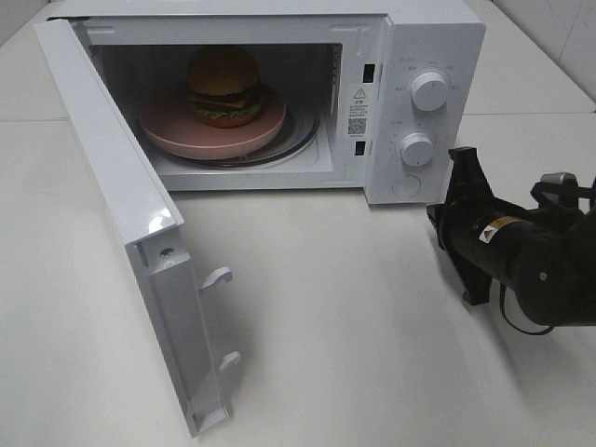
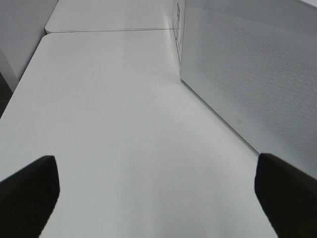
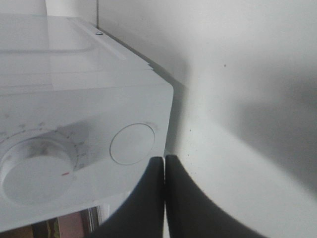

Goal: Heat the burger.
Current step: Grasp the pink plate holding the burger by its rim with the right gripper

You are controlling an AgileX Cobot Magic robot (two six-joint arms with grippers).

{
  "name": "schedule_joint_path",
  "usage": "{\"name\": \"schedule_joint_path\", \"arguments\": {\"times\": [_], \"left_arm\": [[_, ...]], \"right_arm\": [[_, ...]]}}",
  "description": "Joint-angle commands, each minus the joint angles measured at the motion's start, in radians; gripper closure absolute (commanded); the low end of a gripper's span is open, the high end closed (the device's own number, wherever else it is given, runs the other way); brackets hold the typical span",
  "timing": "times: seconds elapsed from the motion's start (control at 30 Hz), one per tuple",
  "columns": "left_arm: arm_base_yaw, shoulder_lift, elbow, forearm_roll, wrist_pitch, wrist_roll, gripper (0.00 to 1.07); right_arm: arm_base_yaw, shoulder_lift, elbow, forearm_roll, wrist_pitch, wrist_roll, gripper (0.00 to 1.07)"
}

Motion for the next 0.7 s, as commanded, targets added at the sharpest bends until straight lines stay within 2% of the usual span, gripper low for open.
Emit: {"name": "schedule_joint_path", "arguments": {"times": [0.03,0.3,0.47,0.5,0.57,0.67,0.7], "left_arm": [[0.002,-0.017,0.001,-0.006,-0.005,-0.004,0.04],[0.002,-0.017,0.001,-0.006,-0.005,-0.004,0.04],[0.002,-0.017,0.001,-0.006,-0.005,-0.004,0.04],[0.002,-0.017,0.001,-0.006,-0.005,-0.004,0.04],[0.002,-0.017,0.001,-0.006,-0.005,-0.004,0.04],[0.002,-0.017,0.001,-0.006,-0.005,-0.004,0.04],[0.002,-0.017,0.001,-0.006,-0.005,-0.004,0.04]], "right_arm": [[0.000,-0.104,0.066,-0.024,0.054,-0.205,1.07],[0.000,-0.292,0.152,-0.058,0.188,-0.473,1.07],[0.000,-0.451,0.151,-0.196,0.442,-0.694,1.07],[0.000,-0.451,0.151,-0.196,0.442,-0.694,1.07],[0.000,-0.545,0.150,-0.200,0.616,-0.873,1.07],[0.000,-0.562,0.143,-0.200,0.664,-0.936,1.07],[0.000,-0.584,0.113,-0.200,0.792,-1.075,1.07]]}}
